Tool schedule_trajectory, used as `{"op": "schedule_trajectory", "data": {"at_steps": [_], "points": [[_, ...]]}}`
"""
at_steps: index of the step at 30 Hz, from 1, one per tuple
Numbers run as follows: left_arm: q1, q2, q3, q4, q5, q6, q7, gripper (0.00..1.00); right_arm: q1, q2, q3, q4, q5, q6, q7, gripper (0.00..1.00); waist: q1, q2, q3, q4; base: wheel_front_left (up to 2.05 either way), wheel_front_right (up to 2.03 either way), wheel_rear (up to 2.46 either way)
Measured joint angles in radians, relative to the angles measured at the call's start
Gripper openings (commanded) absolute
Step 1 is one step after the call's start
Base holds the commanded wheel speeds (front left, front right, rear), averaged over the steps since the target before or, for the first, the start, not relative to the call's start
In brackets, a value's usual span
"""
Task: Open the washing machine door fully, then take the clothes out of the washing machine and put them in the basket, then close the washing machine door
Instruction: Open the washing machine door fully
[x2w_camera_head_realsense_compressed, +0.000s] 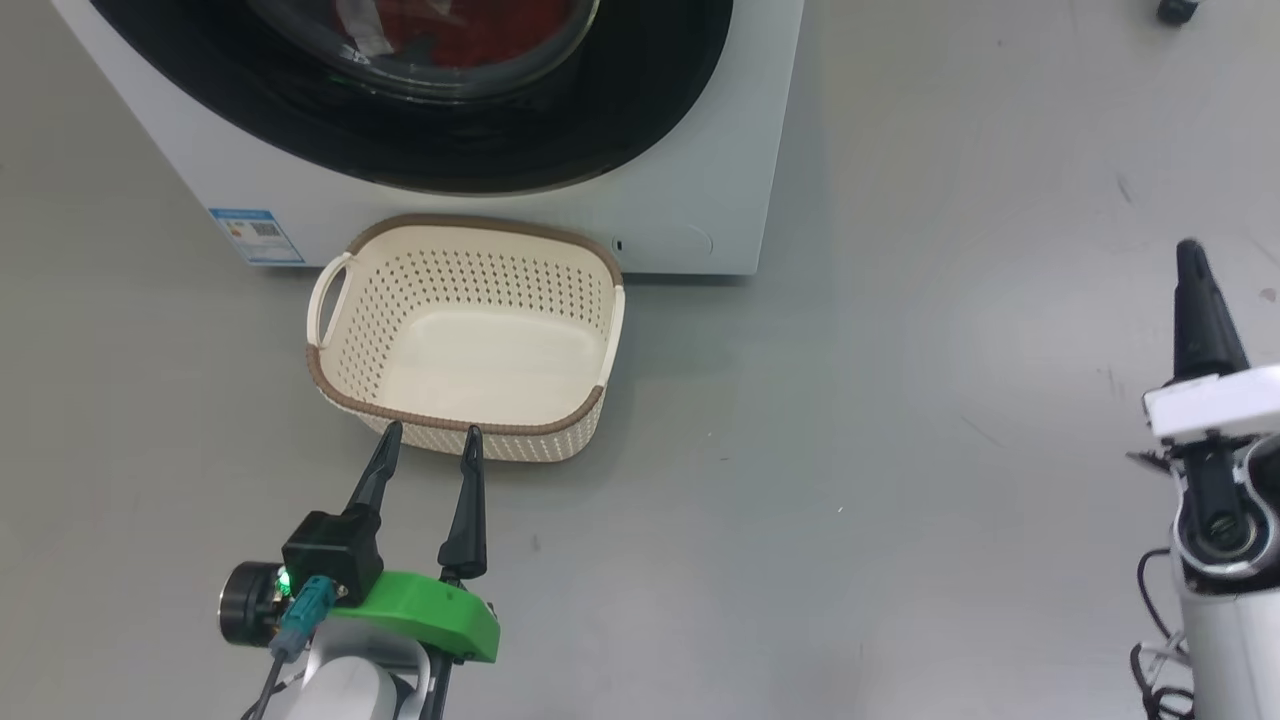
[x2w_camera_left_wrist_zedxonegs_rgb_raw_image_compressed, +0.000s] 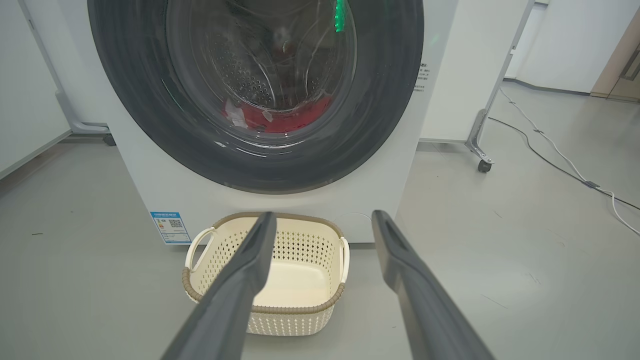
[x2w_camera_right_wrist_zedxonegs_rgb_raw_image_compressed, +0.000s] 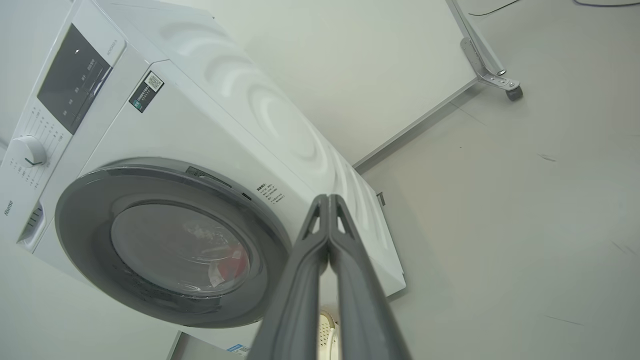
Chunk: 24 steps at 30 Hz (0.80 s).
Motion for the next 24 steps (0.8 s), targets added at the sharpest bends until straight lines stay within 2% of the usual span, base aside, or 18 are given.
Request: {"op": "schedule_trajectory", "data": {"at_steps": [7, 11, 16, 24], "points": [[-0.047, 0.000, -0.035, -0.052, -0.020, 0.000, 0.000, 1.00, -0.171, -0.054, -0.046, -0.023, 0.114, -0.005, 0.125, 0.00, 0.0000, 0.0000, 0.084, 0.040, 0.00, 0.00, 0.00], [-0.073, 0.000, -0.049, -0.085, -0.044, 0.000, -0.003, 1.00, -0.271, -0.088, -0.066, -0.025, 0.160, -0.032, 0.191, 0.00, 0.0000, 0.0000, 0.136, 0.065, 0.00, 0.00, 0.00], [-0.105, -0.001, -0.065, -0.110, -0.051, 0.000, -0.003, 1.00, -0.386, -0.147, -0.061, -0.030, 0.170, -0.050, 0.269, 0.00, 0.0000, 0.0000, 0.199, 0.100, 0.00, 0.00, 0.00], [-0.140, -0.002, -0.096, -0.137, -0.072, 0.000, -0.003, 1.00, -0.522, -0.184, -0.052, -0.004, 0.212, -0.091, 0.367, 0.00, 0.0000, 0.0000, 0.289, 0.161, 0.00, 0.00, 0.00]]}}
